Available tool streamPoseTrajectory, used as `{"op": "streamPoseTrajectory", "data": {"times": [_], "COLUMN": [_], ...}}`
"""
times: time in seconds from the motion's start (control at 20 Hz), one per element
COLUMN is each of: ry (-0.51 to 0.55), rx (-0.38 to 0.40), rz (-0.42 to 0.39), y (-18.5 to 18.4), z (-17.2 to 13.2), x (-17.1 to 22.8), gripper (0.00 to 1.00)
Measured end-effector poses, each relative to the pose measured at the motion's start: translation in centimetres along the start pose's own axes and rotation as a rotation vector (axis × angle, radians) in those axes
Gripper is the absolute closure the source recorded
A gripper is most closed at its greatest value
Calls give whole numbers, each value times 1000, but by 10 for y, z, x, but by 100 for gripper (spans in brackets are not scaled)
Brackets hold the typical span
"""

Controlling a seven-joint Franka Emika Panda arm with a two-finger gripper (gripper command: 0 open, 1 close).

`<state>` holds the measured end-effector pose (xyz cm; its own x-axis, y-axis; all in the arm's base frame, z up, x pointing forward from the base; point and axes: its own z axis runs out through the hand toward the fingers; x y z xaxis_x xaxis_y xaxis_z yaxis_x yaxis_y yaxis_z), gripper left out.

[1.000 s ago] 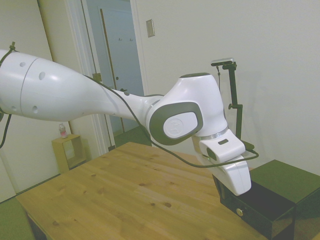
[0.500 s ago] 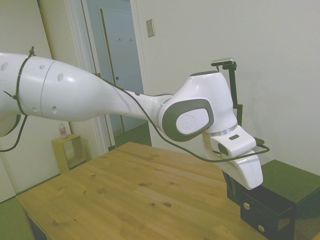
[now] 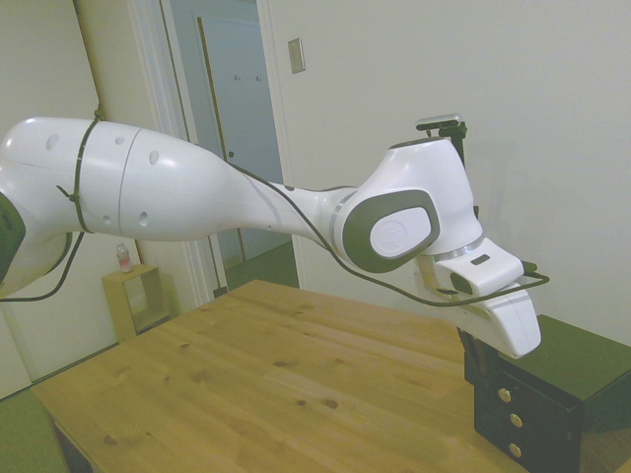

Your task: Close the top drawer

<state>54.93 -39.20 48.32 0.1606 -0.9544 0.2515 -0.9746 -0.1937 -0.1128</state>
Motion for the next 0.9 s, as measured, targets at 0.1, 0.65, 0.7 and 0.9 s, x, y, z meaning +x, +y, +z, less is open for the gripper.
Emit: {"op": "streamPoseTrajectory", "data": {"times": [0.1, 0.65, 0.7, 0.9], "ry": [7, 30, 29, 18], "rx": [0, -6, -7, 11], "rz": [-9, -47, -49, -63], "y": [-2, -10, -10, -16], "z": [1, 3, 2, -2], "x": [3, 16, 16, 4], "gripper": [100, 100, 100, 100]}}
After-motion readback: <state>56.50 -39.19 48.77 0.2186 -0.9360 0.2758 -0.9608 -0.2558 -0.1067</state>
